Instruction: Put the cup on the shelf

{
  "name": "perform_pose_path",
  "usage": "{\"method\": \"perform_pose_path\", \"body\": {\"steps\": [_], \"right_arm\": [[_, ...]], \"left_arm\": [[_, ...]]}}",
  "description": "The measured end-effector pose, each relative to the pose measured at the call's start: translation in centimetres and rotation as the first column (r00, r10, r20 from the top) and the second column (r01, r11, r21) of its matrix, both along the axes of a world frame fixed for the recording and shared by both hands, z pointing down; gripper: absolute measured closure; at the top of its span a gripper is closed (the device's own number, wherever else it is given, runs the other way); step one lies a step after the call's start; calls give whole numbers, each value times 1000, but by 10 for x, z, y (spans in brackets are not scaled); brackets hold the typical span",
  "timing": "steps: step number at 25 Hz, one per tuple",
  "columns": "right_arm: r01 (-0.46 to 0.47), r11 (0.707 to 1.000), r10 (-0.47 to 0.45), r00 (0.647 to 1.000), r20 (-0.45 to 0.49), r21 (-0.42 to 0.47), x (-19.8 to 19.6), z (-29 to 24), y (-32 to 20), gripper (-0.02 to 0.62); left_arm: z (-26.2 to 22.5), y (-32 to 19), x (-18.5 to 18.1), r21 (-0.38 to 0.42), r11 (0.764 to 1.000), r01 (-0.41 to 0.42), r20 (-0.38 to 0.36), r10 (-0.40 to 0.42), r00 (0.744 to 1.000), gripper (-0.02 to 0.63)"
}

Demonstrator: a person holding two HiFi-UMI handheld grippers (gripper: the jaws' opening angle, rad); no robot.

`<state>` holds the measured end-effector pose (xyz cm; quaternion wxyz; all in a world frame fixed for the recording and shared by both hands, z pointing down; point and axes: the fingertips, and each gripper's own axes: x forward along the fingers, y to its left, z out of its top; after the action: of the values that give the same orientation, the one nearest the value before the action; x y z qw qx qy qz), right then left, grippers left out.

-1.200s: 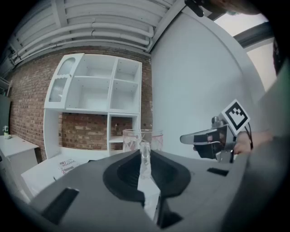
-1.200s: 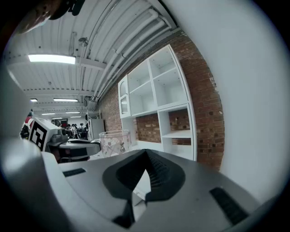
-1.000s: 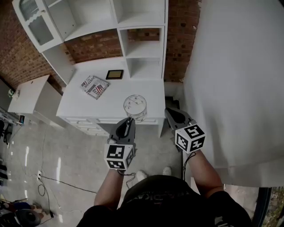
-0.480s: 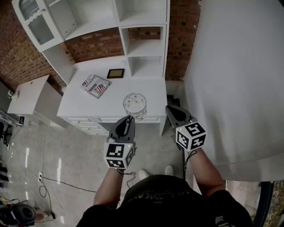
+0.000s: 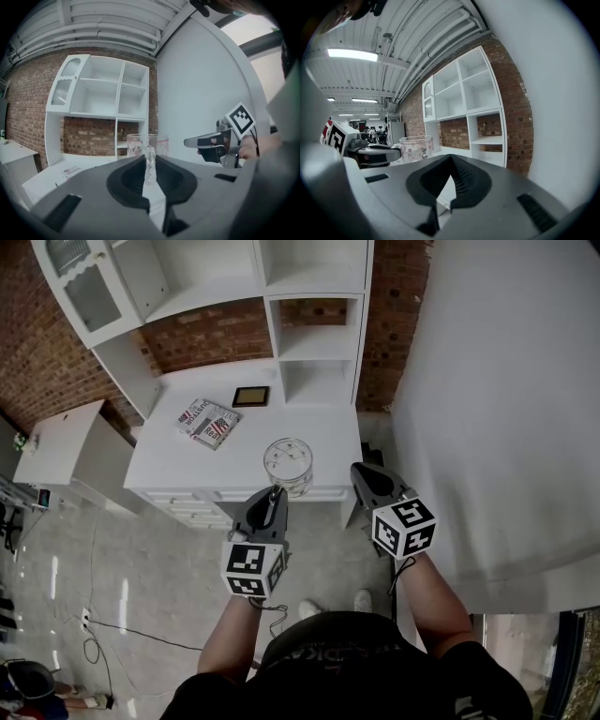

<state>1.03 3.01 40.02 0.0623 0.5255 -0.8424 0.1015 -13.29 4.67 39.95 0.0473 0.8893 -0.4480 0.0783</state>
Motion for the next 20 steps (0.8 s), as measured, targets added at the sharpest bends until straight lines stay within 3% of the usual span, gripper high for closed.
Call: {"method": "perform_pose_path", "body": {"steps": [11,20], "right_arm": [[-18,1000,18,1000,-8,2,-34,-2,-25,595],[-2,1000,2,1000,-8,5,-39,-2,-51,595]], "left_arm": [[4,-21,-39,-4,1000,-2,-18,2,1000,571],[7,-43,-42,-5,1000,17,-24,-17,1000,572]]}}
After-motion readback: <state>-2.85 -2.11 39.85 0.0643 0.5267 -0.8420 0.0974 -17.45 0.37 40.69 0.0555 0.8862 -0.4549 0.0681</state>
